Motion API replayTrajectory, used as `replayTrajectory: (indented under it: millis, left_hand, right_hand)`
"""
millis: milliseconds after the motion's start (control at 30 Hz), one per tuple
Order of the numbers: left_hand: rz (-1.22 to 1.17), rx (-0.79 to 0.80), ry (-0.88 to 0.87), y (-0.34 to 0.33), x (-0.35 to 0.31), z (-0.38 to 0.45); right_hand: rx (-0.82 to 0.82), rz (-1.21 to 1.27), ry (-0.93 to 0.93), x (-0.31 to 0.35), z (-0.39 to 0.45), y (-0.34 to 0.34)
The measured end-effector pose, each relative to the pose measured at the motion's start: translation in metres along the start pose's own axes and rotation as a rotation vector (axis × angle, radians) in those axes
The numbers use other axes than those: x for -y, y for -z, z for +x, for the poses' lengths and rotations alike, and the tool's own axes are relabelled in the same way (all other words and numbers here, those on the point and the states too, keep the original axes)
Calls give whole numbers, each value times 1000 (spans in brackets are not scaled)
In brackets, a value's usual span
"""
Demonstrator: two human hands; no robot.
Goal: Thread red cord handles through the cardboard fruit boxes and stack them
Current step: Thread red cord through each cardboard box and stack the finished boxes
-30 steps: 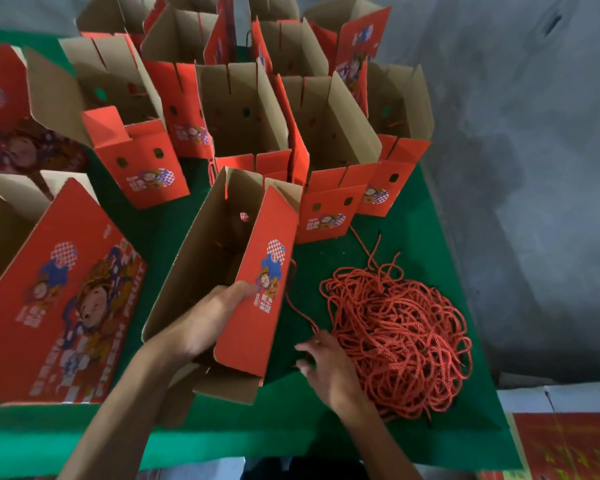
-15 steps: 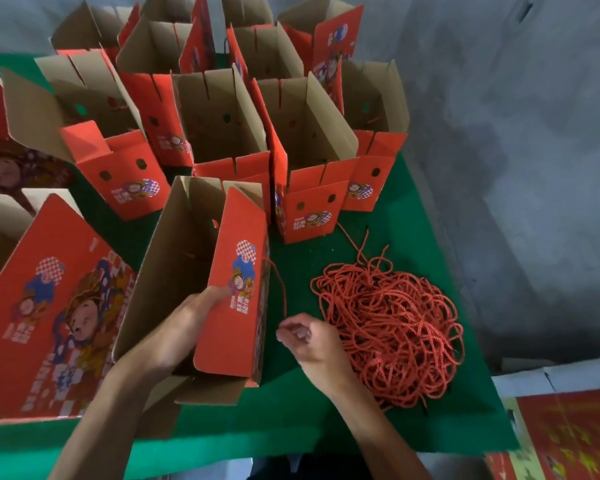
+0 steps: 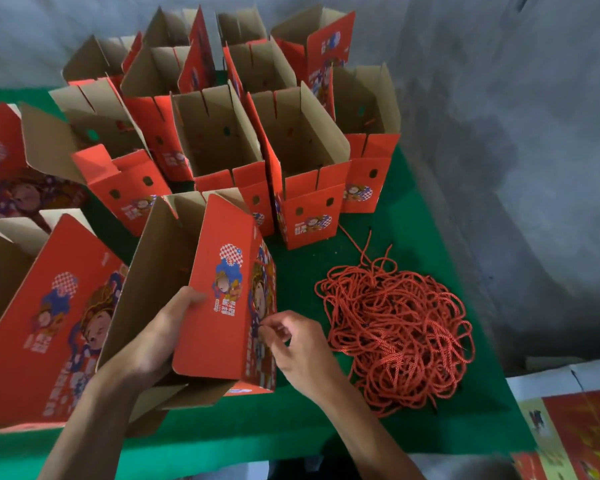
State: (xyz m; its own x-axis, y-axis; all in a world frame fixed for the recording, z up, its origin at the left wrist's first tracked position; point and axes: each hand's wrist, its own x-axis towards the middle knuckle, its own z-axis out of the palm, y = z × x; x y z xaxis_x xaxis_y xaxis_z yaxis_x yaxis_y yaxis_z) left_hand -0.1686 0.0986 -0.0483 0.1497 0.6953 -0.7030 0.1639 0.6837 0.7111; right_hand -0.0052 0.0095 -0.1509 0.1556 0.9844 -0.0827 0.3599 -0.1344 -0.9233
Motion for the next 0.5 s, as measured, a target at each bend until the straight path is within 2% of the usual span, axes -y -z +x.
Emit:
replayTrajectory:
  millis: [133,233,267,300,367,500]
  left_hand:
    - [-41,61,37,2,6,12]
    - [117,389,-12,9,30,13]
    - [156,442,-19,6,33,13]
    - [179,446,-24,1,35,13]
    - [300,357,-87,-14,32,12]
    - [832,181,-294,-38,34,18]
  right_hand:
    - [-4,-182,97,2,1,2]
    - [-23,-367,144,-7,4,1]
    - [-21,-375,138,-11,4,2]
    - [-10,-360,119,-14,5,3]
    - [-21,-297,98,-24,4,2]
    - [-86,-169,-6,-33,3,-6]
